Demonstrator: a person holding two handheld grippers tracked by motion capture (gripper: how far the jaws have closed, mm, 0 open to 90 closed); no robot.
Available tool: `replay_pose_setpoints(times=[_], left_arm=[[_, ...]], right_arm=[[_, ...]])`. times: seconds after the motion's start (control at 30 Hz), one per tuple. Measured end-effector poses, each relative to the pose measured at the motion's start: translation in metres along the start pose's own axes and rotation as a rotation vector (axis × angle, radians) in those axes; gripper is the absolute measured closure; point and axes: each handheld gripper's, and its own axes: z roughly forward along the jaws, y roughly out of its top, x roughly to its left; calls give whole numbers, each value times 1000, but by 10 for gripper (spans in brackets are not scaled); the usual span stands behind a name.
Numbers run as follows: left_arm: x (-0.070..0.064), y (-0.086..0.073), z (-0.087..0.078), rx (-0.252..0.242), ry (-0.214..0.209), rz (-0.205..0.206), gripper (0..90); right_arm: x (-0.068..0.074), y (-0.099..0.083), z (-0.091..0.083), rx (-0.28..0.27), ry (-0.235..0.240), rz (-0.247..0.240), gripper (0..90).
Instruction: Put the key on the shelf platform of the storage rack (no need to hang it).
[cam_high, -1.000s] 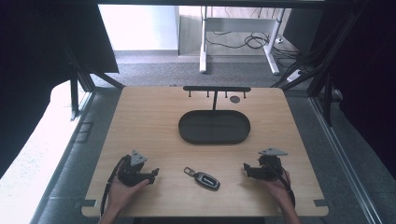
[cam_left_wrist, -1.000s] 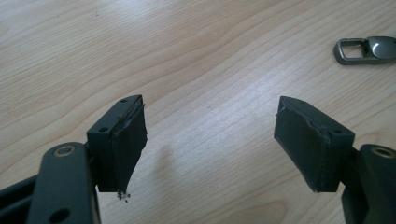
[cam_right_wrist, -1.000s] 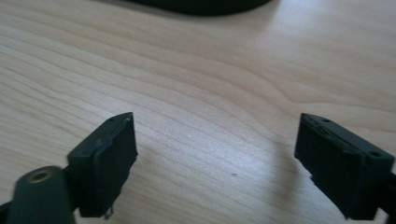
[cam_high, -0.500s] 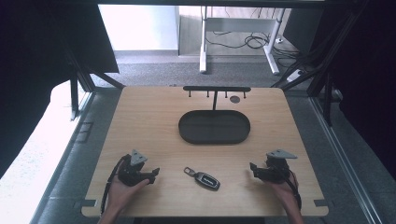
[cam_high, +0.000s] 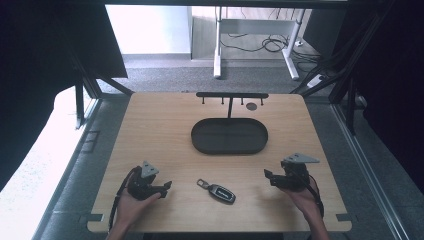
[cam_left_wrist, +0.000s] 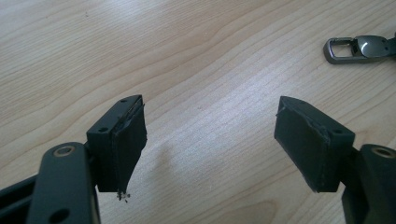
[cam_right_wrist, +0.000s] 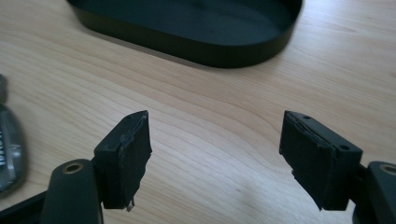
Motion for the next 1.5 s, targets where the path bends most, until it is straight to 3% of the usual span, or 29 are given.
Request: replay_pose_setpoints(times=[0.2,0.3,0.5,0.73,1.07,1.17,1.5], left_arm=[[0,0,-3,-11,-1,7,252],[0,0,-4,-15,-5,9,252],[0,0,-4,-18,-9,6,252],[0,0,-3,-12,-6,8,253],[2,-2,-4,-18,-5,1,253],[2,-1,-4,-18,-4,-1,253],[2,-1,-4,-17,-5,-4,253]], right_arm=[[16,18,-5,41,38,-70,273],[30,32,-7,58,80,-104,307],[53,53,-1,115,149,-190,330],[75,77,7,145,189,-260,337],[104,89,21,194,247,-343,360],[118,90,28,226,271,-386,366],[141,90,43,270,312,-447,377]])
